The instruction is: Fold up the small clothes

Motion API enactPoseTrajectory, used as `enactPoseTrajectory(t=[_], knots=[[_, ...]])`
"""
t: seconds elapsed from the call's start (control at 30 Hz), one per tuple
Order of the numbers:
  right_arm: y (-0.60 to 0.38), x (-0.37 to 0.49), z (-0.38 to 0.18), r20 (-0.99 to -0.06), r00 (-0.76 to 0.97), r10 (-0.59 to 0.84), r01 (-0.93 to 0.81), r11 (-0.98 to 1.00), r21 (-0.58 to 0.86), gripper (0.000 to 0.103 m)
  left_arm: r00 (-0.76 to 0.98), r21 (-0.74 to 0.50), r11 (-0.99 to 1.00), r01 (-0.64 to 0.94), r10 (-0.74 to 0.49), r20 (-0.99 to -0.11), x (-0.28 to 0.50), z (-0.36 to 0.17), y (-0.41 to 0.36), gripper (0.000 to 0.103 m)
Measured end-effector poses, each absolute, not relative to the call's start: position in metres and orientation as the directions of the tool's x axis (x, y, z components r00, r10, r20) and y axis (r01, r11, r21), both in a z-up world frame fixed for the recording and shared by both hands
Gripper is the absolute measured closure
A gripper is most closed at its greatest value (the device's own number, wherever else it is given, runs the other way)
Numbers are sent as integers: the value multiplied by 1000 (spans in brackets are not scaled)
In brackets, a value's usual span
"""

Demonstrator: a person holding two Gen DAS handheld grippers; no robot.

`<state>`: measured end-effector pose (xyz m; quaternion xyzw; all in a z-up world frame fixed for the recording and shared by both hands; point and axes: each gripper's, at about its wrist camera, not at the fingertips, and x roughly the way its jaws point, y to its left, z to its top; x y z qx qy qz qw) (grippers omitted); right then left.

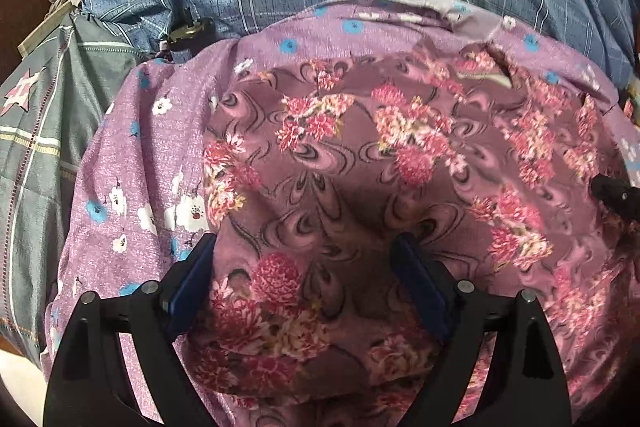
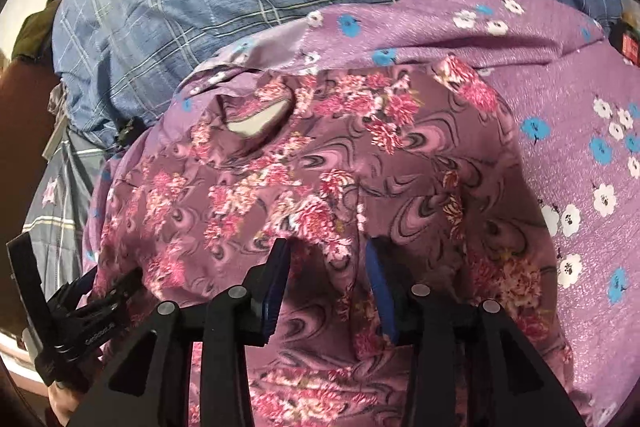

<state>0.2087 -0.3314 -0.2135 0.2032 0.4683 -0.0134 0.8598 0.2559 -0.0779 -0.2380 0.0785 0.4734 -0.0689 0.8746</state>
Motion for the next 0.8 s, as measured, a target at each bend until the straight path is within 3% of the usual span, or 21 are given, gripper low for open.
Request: enactPoseTrajectory(t=[0.4, 0.8], knots=[[-306, 187, -170, -676, 719, 159, 72, 951, 301, 60, 686, 39, 982, 187, -102, -721, 233, -193, -75, 15], [-279, 151, -148, -619, 765, 177, -22, 968, 250, 54, 723, 44, 985, 164, -90, -685, 205, -175, -59, 15]])
